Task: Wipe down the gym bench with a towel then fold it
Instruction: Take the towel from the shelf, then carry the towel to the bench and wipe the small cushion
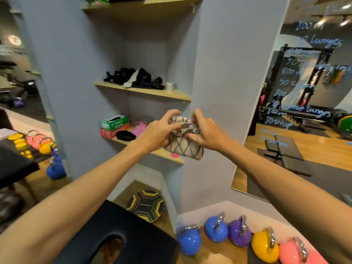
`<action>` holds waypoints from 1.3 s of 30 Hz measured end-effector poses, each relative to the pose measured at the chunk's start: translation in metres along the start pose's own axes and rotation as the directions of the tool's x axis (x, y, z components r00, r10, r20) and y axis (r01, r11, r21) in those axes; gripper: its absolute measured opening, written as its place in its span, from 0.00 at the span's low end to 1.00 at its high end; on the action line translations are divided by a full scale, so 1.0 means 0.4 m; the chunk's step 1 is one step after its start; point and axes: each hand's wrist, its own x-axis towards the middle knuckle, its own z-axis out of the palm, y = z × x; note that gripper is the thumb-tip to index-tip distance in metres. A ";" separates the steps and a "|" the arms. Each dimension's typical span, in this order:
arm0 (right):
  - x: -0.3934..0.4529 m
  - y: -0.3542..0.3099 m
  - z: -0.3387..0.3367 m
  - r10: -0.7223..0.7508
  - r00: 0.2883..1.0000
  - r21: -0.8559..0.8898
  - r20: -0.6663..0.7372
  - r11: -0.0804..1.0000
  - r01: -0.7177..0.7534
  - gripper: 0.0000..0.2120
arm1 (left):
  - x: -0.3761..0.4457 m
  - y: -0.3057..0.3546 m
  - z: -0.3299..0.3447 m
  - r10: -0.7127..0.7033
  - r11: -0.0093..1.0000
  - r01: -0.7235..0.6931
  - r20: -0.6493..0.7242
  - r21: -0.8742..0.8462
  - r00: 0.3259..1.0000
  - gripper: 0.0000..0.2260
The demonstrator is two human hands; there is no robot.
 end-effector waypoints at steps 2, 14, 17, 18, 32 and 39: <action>0.014 -0.062 0.032 -0.071 0.997 -0.011 -0.027 0.997 0.071 0.19 | -0.057 -0.035 -0.041 -0.045 0.999 0.044 -0.009 -0.003 0.999 0.17; 0.114 -0.447 0.244 -0.267 0.961 0.296 -0.077 0.914 0.277 0.23 | -0.440 -0.150 -0.294 -0.489 0.858 0.459 -0.093 -0.231 0.868 0.07; 0.142 -0.537 0.299 -0.063 0.998 0.565 0.021 0.824 0.040 0.34 | -0.541 -0.159 -0.337 -0.656 0.739 0.605 -0.115 -0.296 0.746 0.07; 0.151 -0.561 0.326 -0.002 0.996 0.625 0.084 0.779 -0.051 0.37 | -0.572 -0.163 -0.346 -0.703 0.696 0.644 -0.119 -0.318 0.701 0.07; 0.278 -0.745 0.528 -0.120 0.954 0.866 0.275 0.462 -0.191 0.13 | -0.770 -0.181 -0.395 -0.783 0.580 0.815 -0.286 -0.012 0.553 0.05; 0.311 -0.824 0.565 -0.322 0.913 0.932 0.251 0.335 -0.138 0.15 | -0.841 -0.127 -0.440 -0.875 0.413 0.907 -0.311 -0.081 0.371 0.08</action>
